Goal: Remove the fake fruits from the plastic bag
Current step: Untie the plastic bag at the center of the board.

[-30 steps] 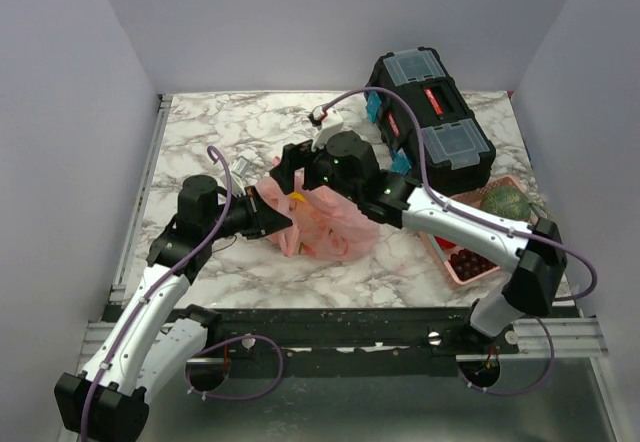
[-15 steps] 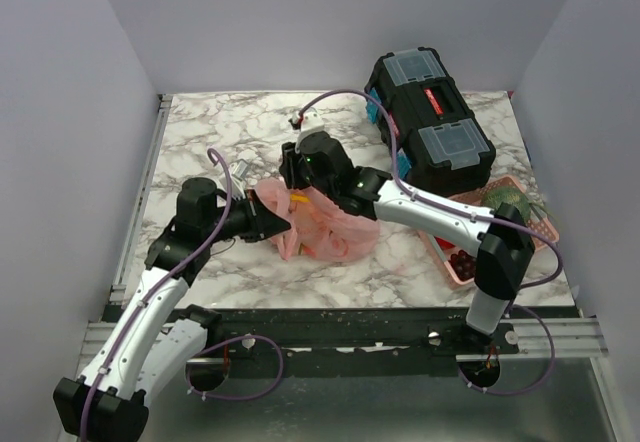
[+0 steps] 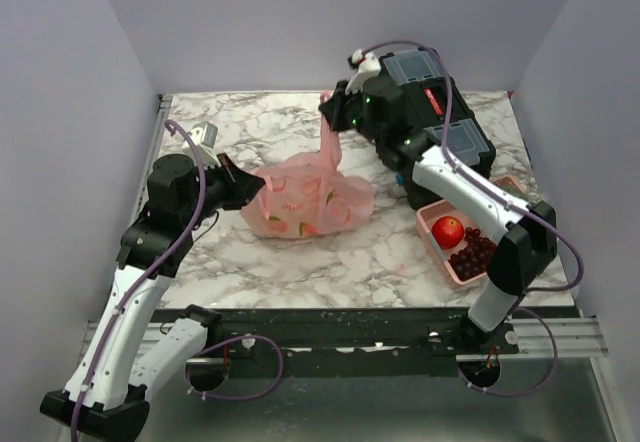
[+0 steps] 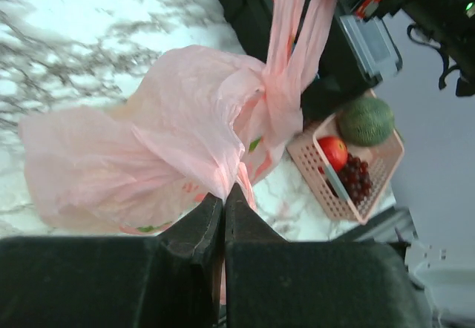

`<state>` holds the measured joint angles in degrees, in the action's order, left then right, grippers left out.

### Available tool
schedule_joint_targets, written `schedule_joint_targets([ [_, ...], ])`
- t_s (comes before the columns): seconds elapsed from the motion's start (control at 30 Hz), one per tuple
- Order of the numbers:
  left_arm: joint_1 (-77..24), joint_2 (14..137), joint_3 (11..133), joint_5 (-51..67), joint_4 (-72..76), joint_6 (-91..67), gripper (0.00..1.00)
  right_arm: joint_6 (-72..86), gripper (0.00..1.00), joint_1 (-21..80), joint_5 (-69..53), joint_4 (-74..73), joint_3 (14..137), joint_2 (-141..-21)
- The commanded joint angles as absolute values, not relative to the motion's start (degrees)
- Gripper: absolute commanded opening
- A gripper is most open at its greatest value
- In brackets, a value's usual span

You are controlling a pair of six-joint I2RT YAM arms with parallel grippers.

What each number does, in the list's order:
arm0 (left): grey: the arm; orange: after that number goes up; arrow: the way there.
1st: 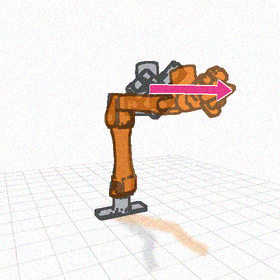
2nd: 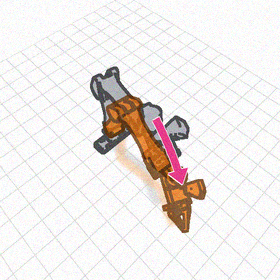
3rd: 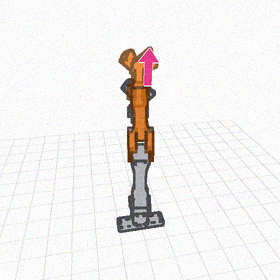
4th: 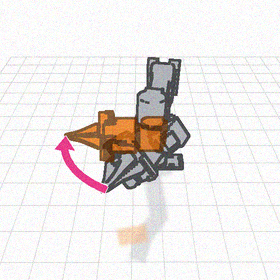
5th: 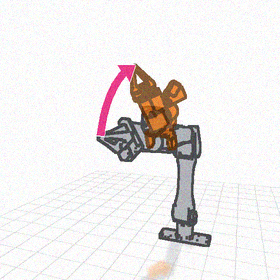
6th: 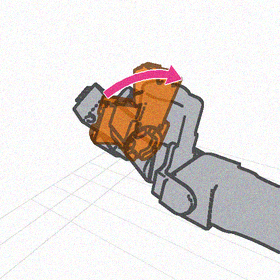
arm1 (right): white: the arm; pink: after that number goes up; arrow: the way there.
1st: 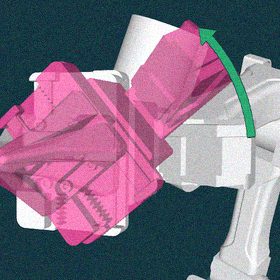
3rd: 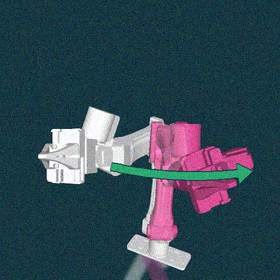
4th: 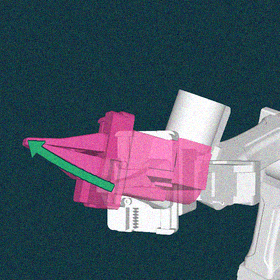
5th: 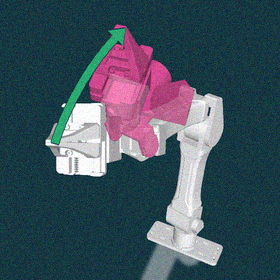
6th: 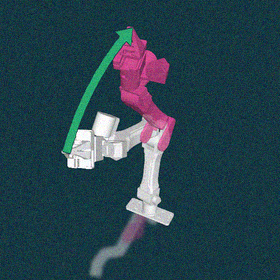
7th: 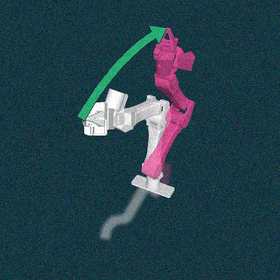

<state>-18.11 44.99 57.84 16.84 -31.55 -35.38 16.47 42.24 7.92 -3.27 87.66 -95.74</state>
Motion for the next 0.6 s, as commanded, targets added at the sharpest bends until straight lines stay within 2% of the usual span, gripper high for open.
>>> schedule_joint_targets([
  [0.0,-17.4,51.9,66.0,5.8,-33.4,-35.3,0.00,20.4,0.01,33.3,-9.3,-3.3,103.6,-104.5],
  [0.13,-14.1,57.1,75.2,4.4,-36.7,-32.5,0.00,19.3,0.01,31.6,-11.2,-12.7,124.6,-114.1],
  [0.27,-12.5,58.2,80.0,5.6,-38.4,-30.0,0.00,19.3,0.03,31.0,-12.4,-13.7,130.6,-116.4],
  [0.33,-12.5,57.5,78.7,7.7,-37.9,-29.1,0.00,19.0,0.03,30.9,-12.3,-12.5,126.8,-114.6],
  [0.4,-12.5,55.9,75.5,10.1,-37.3,-28.6,0.00,18.4,0.11,30.9,-12.7,-9.5,119.8,-111.5],
  [0.47,-12.4,53.8,71.3,12.8,-36.5,-27.9,0.00,17.5,0.14,30.9,-12.6,-6.6,111.5,-107.8],
  [0.57,-12.4,50.3,65.7,18.2,-36.7,-27.1,0.00,15.7,0.31,30.8,-11.7,-4.4,100.1,-102.2],
])
